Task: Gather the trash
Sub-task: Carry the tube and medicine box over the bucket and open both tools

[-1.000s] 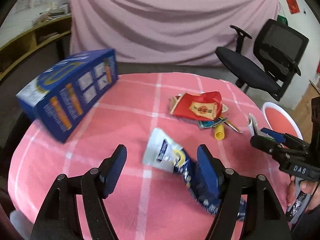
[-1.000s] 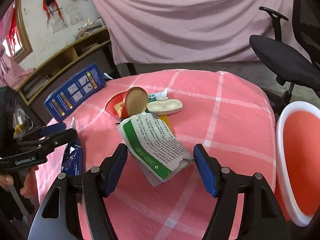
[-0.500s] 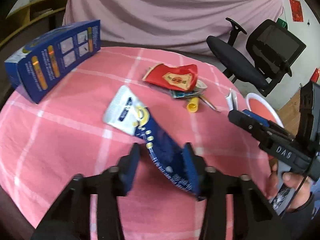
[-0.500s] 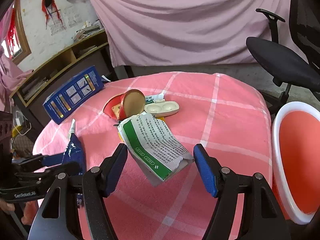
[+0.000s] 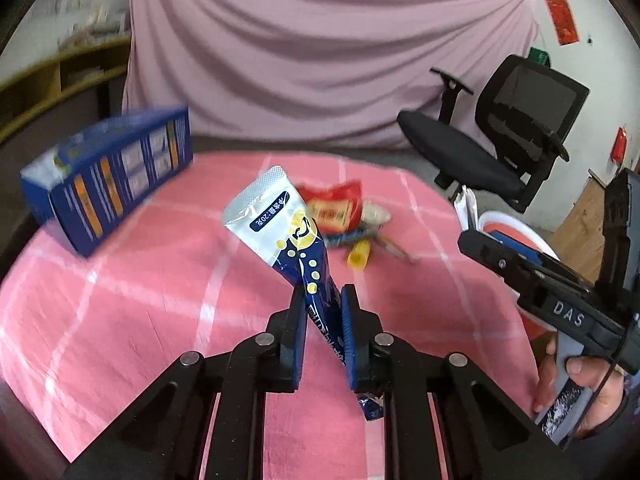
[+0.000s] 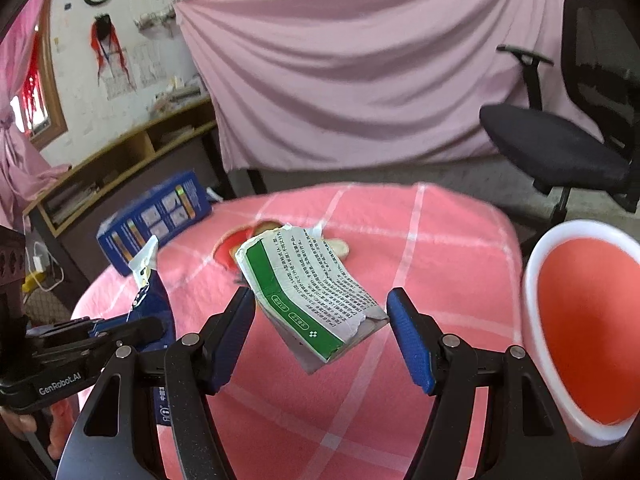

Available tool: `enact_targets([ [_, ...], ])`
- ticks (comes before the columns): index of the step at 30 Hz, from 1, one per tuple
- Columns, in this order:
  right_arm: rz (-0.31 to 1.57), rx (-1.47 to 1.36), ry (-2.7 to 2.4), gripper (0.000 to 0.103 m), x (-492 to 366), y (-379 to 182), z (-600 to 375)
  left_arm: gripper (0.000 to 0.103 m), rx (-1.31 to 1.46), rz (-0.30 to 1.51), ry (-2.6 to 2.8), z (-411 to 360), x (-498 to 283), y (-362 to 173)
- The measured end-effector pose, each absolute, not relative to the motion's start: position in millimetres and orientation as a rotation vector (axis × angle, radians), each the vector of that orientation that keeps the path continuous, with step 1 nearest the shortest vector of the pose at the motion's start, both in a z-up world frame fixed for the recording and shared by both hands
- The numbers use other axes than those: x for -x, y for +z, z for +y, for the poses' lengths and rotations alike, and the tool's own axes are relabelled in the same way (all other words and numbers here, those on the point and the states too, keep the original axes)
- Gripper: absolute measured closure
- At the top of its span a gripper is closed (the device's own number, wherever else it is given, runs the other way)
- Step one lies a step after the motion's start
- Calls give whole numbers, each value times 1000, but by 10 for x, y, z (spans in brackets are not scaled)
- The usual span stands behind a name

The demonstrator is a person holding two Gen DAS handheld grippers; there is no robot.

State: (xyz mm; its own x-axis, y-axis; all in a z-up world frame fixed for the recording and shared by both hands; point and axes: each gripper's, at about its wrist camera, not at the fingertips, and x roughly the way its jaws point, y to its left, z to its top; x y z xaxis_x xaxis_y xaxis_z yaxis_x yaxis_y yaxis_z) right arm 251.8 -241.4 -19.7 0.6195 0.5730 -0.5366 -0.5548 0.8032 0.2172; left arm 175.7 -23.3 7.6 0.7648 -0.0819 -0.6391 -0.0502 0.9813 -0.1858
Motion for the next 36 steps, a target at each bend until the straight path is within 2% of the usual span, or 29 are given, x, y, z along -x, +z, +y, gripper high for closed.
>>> enact_targets([
  [9,343,-84,533,36,-2252,95,-2766,90,51,392,-38,-636,-1730,526],
  [18,61,-153,282,36,-2022,316,-3355,90,-7,254,-166,-1173,-1964,692],
  [26,43,-210,101,35,-2140,275,-3815,90,-67,204,-300,-1741,-2291,684],
  [36,126,-294,-10,35,-2221,50,-4308,89,-91,319,-430,-2319,-2783,531],
])
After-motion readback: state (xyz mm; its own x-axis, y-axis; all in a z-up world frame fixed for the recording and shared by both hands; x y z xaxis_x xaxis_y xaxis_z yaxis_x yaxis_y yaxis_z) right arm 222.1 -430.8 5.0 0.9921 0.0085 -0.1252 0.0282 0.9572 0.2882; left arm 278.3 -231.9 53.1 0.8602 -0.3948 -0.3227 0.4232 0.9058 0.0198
